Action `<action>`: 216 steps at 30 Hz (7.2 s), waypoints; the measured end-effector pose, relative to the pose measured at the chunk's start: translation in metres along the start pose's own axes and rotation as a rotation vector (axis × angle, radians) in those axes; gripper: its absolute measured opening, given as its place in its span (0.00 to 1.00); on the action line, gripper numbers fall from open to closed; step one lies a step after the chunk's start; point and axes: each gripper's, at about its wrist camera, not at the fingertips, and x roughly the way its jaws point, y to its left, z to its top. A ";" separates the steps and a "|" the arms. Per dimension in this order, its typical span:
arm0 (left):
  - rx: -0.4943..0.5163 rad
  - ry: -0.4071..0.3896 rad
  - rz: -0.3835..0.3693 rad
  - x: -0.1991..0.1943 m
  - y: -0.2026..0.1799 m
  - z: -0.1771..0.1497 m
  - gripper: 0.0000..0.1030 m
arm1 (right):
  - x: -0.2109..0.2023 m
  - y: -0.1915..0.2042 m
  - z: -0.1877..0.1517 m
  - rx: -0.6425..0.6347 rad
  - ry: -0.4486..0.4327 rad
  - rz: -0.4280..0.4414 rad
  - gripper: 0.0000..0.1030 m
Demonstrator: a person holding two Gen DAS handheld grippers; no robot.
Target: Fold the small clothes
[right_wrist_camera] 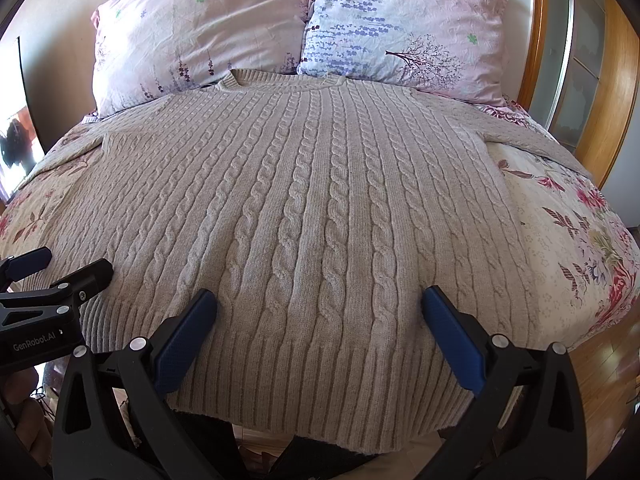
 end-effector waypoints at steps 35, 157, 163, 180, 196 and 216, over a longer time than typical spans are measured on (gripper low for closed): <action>0.001 0.000 0.000 0.000 0.000 0.000 0.98 | 0.000 0.000 -0.001 0.000 -0.001 0.000 0.99; -0.041 -0.236 -0.286 0.040 0.050 0.156 0.98 | 0.139 -0.128 0.161 0.622 0.117 0.534 0.47; -0.097 -0.167 -0.378 0.056 0.058 0.162 0.98 | 0.127 -0.178 0.169 0.770 0.006 0.402 0.47; -0.110 -0.204 -0.373 0.065 0.074 0.138 0.98 | 0.129 -0.178 0.185 0.679 -0.075 0.159 0.10; -0.230 -0.169 -0.460 0.071 0.103 0.134 0.98 | 0.166 0.032 0.226 0.310 0.067 0.571 0.09; -0.382 0.167 -0.562 0.153 0.055 0.198 0.53 | 0.100 -0.166 0.124 0.991 0.022 0.446 0.48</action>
